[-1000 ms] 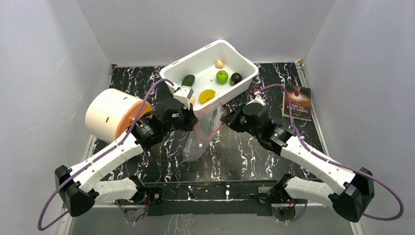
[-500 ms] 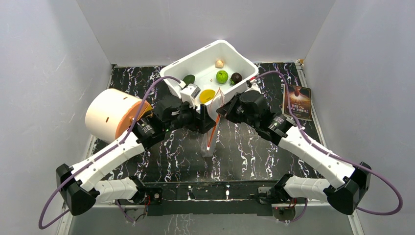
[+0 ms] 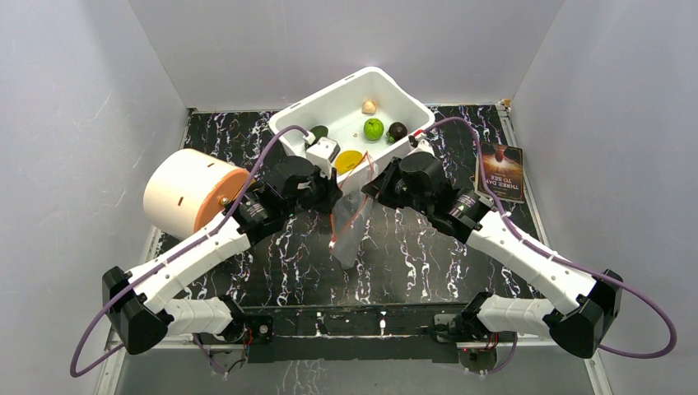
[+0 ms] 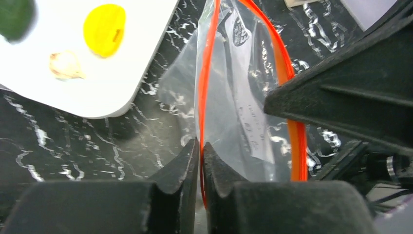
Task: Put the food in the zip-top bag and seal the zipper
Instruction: Open the zipper of the food storage bag.
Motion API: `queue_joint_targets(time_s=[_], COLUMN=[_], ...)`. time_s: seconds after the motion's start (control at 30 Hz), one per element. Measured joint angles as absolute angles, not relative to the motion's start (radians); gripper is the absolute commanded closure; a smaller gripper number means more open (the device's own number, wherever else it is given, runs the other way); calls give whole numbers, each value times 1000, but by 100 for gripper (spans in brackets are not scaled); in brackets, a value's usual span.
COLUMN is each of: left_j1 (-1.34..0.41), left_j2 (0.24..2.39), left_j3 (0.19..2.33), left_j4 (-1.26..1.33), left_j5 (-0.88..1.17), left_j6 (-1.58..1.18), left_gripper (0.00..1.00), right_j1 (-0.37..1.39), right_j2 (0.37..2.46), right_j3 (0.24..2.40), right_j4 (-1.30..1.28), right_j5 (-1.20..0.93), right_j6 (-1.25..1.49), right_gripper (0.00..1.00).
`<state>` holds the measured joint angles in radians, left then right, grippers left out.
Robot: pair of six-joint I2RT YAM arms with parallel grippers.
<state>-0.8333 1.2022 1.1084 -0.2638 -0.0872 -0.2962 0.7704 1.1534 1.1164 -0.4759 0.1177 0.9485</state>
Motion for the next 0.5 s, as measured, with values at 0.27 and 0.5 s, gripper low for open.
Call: queue_joint_targets(time_s=[0.27, 0.5], left_j1=[-833, -833], left_j2=[1177, 1073], left_j3=[1166, 1180], left_j4=[-390, -365], left_j5=[-249, -266], left_j6=[-177, -92], left_gripper=[100, 100], right_j1=[772, 772], right_j2=[1135, 1096], right_j3=[1105, 976], right_j4=[-590, -580], right_j5=[234, 193], right_j6=[918, 953], right_gripper=[100, 83])
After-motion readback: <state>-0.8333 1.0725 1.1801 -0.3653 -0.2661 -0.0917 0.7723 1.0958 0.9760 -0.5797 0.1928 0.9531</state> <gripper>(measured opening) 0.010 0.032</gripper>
